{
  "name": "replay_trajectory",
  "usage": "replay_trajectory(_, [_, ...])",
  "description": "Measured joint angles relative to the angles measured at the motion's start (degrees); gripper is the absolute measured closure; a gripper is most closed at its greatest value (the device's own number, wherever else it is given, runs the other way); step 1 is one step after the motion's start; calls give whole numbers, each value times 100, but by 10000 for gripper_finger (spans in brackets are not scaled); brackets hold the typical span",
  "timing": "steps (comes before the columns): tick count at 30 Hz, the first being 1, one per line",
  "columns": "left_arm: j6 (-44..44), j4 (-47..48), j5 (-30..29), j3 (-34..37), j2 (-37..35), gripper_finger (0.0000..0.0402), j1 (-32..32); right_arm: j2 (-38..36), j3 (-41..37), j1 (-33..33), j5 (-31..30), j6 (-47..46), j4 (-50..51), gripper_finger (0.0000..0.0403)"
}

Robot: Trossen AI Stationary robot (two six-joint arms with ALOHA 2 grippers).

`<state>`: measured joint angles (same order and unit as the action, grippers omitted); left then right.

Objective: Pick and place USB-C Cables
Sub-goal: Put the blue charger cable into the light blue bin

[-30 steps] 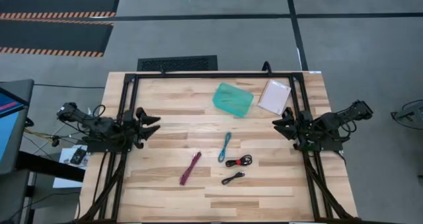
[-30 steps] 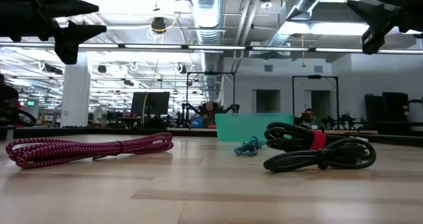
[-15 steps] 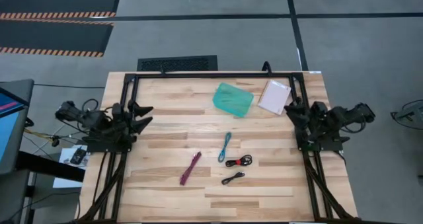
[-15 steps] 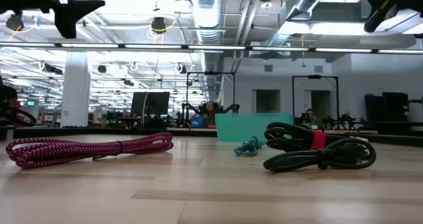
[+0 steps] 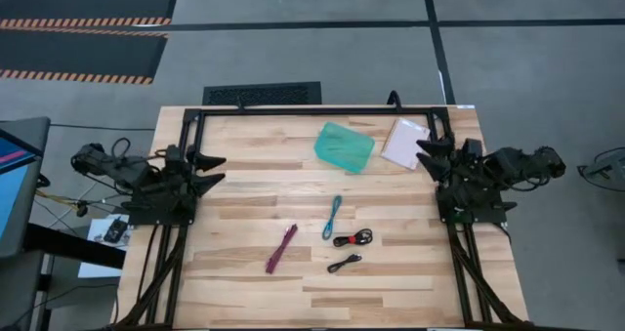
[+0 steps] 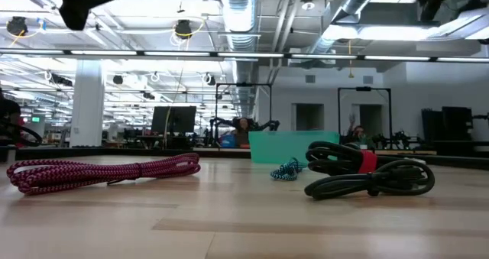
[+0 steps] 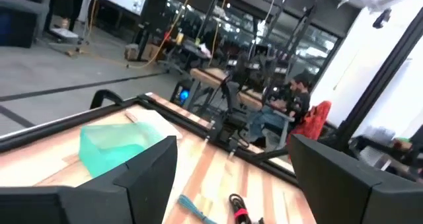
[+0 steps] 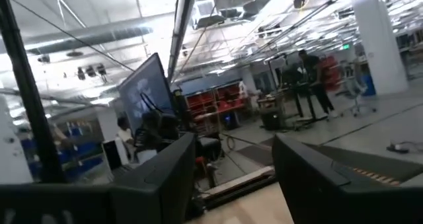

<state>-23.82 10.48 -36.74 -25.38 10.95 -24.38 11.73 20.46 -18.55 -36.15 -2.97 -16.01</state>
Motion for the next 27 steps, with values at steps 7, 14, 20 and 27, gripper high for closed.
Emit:
replay_trajectory(7, [-356, 1201, -88, -719, 566, 127, 0, 1037, 1684, 0, -461, -432, 2486, 181])
replay_trajectory(14, [-995, 1741, 181, -1477, 1160, 127, 0, 2218, 3212, 0, -522, -601, 4081, 182])
replay_trajectory(20, [-1144, 2493, 467, -2342, 1656, 127, 0, 2806, 4216, 0, -522, -467, 4746, 182])
replay_trajectory(27, [-1615, 3968, 159, -2407, 2204, 127, 42, 3147, 4888, 0, -507, -210, 4681, 182])
